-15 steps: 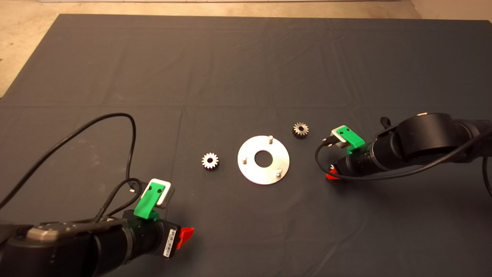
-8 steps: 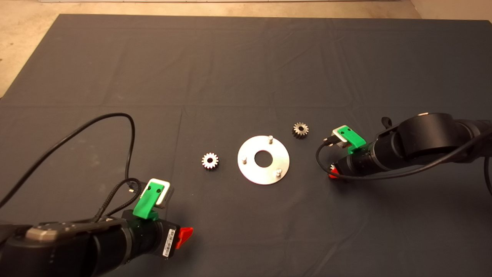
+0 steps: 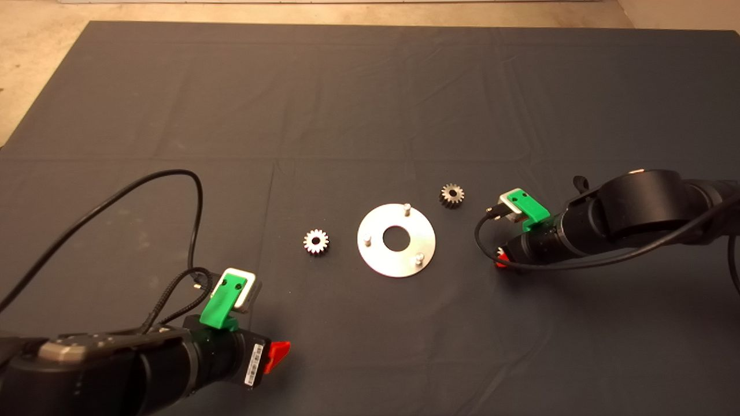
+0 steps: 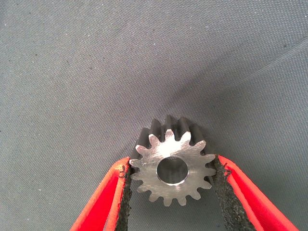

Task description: Install three planetary gears onto the carrier pins

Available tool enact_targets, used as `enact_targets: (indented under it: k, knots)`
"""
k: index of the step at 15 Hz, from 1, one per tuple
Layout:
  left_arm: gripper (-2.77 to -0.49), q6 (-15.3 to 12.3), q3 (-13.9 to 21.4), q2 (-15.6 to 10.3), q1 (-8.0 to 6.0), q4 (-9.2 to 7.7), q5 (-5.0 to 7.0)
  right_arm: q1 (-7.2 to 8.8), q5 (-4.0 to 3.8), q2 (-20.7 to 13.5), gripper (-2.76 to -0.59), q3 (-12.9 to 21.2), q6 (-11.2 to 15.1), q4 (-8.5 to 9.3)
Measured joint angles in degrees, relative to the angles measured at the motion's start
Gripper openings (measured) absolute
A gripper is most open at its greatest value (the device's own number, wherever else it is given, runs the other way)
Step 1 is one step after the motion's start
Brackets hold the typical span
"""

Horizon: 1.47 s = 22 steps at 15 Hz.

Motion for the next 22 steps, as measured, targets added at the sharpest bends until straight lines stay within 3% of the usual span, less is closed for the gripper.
enact_targets:
  k: [6, 9, 11, 13, 17, 19, 22]
  knots:
    - [-1.04, 0.00, 0.00, 0.00, 0.00, 0.00, 0.00, -0.16, -0.28, 0.02, -2.27, 0.55, 0.32, -0.38]
    - [-1.04, 0.00, 0.00, 0.00, 0.00, 0.02, 0.00, -0.13, -0.12, 0.18, -2.30, 2.07, 2.47, -0.40]
    - [-1.04, 0.00, 0.00, -0.02, 0.00, 0.02, 0.00, 0.34, 1.34, 0.20, -2.32, 2.40, 3.43, -0.38]
    - [-1.04, 0.00, 0.00, 0.00, 0.00, 0.06, 0.00, 2.80, 2.09, 1.01, -2.33, 2.62, 3.96, -0.35]
    - [-1.04, 0.00, 0.00, 0.02, 0.00, 0.13, 0.00, 10.40, 2.28, 7.04, -2.33, 2.32, 4.20, 0.80]
    - [-1.04, 0.00, 0.00, 0.05, 0.00, 0.13, 0.00, 12.24, 2.50, 12.44, -2.33, -0.53, 4.20, 3.51]
    - [-1.04, 0.00, 0.00, 0.04, 0.00, 0.13, 0.00, 13.51, 2.65, 20.56, -2.33, -3.57, 4.20, 6.21]
